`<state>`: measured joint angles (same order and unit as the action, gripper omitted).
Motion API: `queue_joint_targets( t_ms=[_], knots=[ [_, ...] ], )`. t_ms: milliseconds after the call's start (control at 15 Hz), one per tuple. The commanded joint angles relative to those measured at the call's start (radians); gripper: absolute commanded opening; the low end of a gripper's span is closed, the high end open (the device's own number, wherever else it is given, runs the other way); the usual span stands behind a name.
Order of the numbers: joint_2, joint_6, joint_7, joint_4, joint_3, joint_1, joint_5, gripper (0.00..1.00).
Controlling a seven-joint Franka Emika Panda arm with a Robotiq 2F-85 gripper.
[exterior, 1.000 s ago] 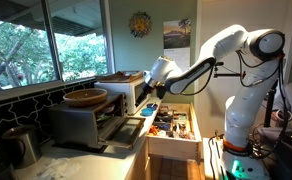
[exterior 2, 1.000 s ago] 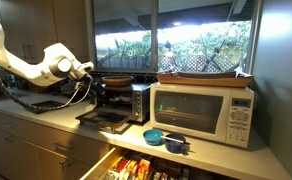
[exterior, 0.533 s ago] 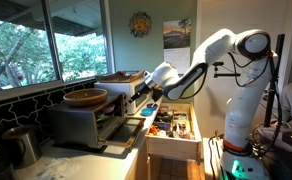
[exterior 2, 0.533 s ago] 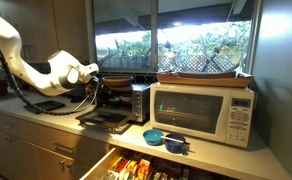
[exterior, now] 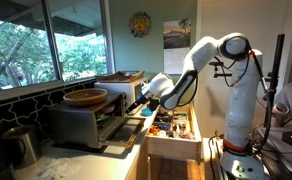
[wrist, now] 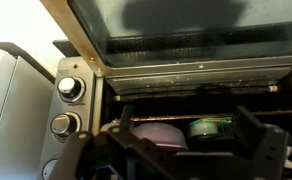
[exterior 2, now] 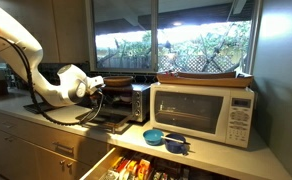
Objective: Pull the oven tray from the oven
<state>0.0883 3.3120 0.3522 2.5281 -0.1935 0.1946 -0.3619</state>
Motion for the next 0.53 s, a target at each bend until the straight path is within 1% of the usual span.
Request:
queue_joint_targets(
  t_ms=[0, 133, 200, 267, 333, 467],
  knots=[
    [-0.002, 0.000, 0.000, -0.003, -0.001, 0.000, 0.000, 1.00],
    [-0.045, 0.022, -0.004, -0.029, -0.011, 0.004, 0.002, 1.00],
    [-0.068, 0.039, -0.026, -0.055, -0.028, 0.035, -0.002, 1.00],
    [-0.081, 0.047, -0.036, -0.067, -0.031, 0.040, -0.002, 1.00],
    [-0.099, 0.059, -0.153, -0.083, 0.067, -0.071, 0.105, 1.00],
    [-0.152, 0.103, -0.202, -0.122, 0.086, -0.095, 0.145, 1.00]
  ],
)
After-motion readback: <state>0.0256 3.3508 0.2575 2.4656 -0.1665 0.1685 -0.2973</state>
